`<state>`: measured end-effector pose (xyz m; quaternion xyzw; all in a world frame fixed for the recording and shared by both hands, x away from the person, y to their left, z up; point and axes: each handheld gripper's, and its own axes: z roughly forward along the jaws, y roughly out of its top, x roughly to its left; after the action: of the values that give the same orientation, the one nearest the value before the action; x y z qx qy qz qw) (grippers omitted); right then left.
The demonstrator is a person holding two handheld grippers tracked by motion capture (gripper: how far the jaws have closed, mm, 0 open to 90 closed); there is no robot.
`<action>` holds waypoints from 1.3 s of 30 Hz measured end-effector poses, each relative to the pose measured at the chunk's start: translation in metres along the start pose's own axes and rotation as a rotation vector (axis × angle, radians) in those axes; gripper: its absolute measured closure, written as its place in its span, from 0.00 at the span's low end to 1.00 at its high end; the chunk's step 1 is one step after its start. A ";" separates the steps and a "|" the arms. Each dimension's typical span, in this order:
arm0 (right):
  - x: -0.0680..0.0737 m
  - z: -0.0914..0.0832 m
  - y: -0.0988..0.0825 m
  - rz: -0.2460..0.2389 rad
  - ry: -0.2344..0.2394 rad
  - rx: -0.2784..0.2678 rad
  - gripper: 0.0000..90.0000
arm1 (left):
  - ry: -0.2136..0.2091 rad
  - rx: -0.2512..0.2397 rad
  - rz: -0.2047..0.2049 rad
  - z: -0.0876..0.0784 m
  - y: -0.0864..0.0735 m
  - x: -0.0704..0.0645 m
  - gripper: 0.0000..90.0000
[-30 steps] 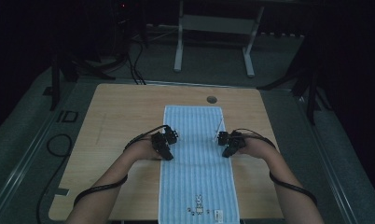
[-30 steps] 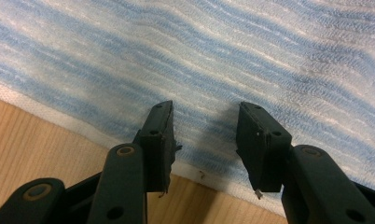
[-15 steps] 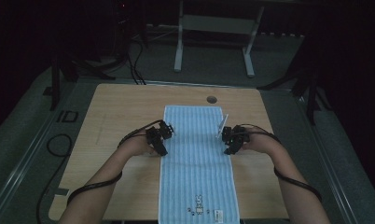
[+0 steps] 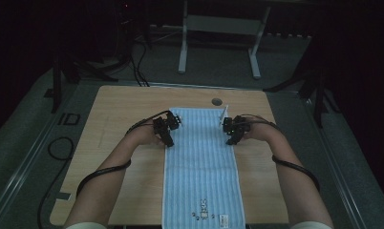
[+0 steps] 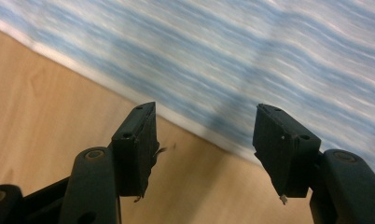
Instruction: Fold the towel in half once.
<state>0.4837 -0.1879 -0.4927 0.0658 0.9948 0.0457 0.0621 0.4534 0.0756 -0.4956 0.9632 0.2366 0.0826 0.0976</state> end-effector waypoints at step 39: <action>0.007 -0.004 0.001 -0.037 0.042 0.041 0.96 | -0.046 -0.033 0.095 -0.017 0.005 -0.011 1.00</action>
<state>0.4760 -0.1862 -0.4890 0.0476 0.9977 0.0256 0.0405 0.4427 0.0684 -0.4796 0.9732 0.1869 0.0689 0.1149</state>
